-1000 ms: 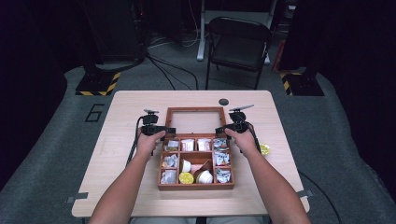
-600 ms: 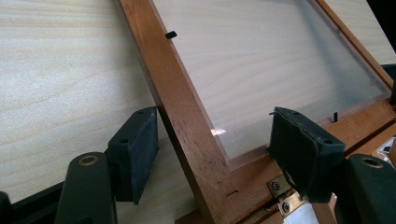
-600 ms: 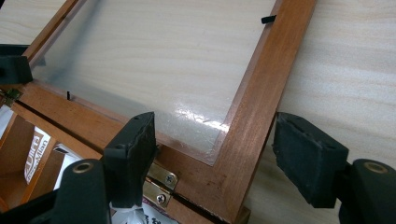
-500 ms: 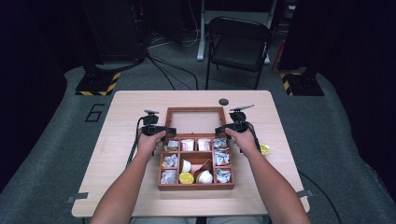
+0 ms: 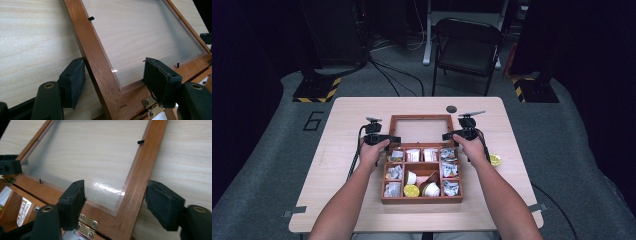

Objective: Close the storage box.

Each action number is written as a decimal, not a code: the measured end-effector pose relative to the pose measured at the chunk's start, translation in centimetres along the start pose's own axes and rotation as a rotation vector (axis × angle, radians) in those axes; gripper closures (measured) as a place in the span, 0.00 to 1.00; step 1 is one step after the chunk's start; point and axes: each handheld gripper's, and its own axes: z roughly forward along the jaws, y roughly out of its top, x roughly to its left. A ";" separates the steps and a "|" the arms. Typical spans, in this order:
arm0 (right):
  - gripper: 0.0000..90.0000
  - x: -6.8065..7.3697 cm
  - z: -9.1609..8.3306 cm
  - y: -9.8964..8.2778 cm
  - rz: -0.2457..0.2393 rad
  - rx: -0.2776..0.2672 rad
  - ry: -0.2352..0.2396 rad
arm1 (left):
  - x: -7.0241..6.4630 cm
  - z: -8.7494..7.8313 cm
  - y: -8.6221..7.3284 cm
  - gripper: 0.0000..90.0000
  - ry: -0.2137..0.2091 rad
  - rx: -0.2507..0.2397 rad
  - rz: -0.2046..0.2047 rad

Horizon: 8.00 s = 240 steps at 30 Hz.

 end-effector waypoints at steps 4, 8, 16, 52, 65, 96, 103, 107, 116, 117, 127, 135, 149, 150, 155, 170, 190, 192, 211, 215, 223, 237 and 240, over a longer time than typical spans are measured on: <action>0.36 -0.1 0.2 -0.2 0.005 0.022 -0.002 | 0.0 0.1 0.0 0.38 0.000 -0.002 -0.005; 0.35 -0.1 0.2 -0.2 0.013 0.023 0.003 | 0.0 0.2 0.0 0.37 0.000 0.002 0.005; 0.34 -0.7 0.8 -0.5 0.048 0.037 0.048 | 0.1 0.4 0.0 0.36 -0.017 -0.001 -0.011; 0.30 -0.2 0.2 0.2 0.041 0.028 0.078 | -0.2 -0.1 0.5 0.37 -0.051 -0.034 -0.015; 0.36 0.3 -1.5 0.5 -0.009 -0.017 0.085 | -0.8 -1.7 0.9 0.39 -0.073 -0.076 0.031; 0.43 1.5 -5.0 0.3 -0.083 -0.087 0.120 | -2.9 -5.6 1.0 0.43 -0.117 -0.181 0.142; 0.44 2.2 -6.3 0.5 -0.102 -0.105 0.136 | -3.3 -7.1 1.0 0.46 -0.147 -0.208 0.164; 0.44 2.9 -7.2 0.6 -0.127 -0.108 0.139 | -4.1 -8.2 1.0 0.46 -0.138 -0.206 0.206; 0.44 3.5 -8.6 0.1 -0.154 -0.134 0.148 | -4.9 -9.7 0.8 0.46 -0.144 -0.209 0.246; 0.44 3.5 -8.8 0.1 -0.156 -0.135 0.153 | -4.9 -9.8 0.9 0.46 -0.144 -0.204 0.261; 0.44 4.0 -10.7 0.0 -0.193 -0.135 0.150 | -5.4 -11.2 0.4 0.45 -0.161 -0.224 0.254; 0.46 4.6 -11.8 -0.3 -0.226 -0.132 0.157 | -5.7 -12.0 -0.1 0.45 -0.157 -0.205 0.283; 0.47 5.3 -13.5 -1.8 -0.290 -0.139 0.149 | -6.2 -13.0 -1.5 0.42 -0.158 -0.196 0.328; 0.47 5.3 -13.6 -1.8 -0.293 -0.136 0.152 | -6.2 -13.2 -1.5 0.42 -0.161 -0.196 0.330; 0.47 5.3 -13.9 -2.1 -0.296 -0.136 0.147 | -6.4 -13.8 -1.8 0.43 -0.170 -0.208 0.333; 0.49 5.8 -14.3 -4.2 -0.332 -0.123 0.151 | -6.8 -14.9 -3.9 0.45 -0.187 -0.193 0.359; 0.53 5.9 -14.9 -6.5 -0.355 -0.131 0.153 | -7.0 -15.5 -5.6 0.45 -0.180 -0.166 0.400; 0.53 6.1 -15.0 -6.8 -0.363 -0.130 0.146 | -7.1 -15.5 -5.9 0.45 -0.181 -0.160 0.401; 0.54 6.3 -14.5 -11.9 -0.409 -0.164 0.113 | -6.7 -15.5 -10.7 0.45 -0.162 -0.166 0.436; 0.54 6.5 -14.3 -13.1 -0.435 -0.173 0.093 | -6.7 -15.4 -11.9 0.45 -0.153 -0.164 0.449; 0.57 6.6 -13.7 -15.1 -0.449 -0.169 0.064 | -6.4 -14.6 -13.7 0.48 -0.153 -0.156 0.442; 0.57 6.3 -13.1 -16.6 -0.417 -0.157 0.099 | -6.3 -14.6 -15.4 0.52 -0.147 -0.151 0.451; 0.56 6.3 -12.9 -17.1 -0.410 -0.161 0.097 | -6.3 -14.5 -15.9 0.52 -0.139 -0.146 0.450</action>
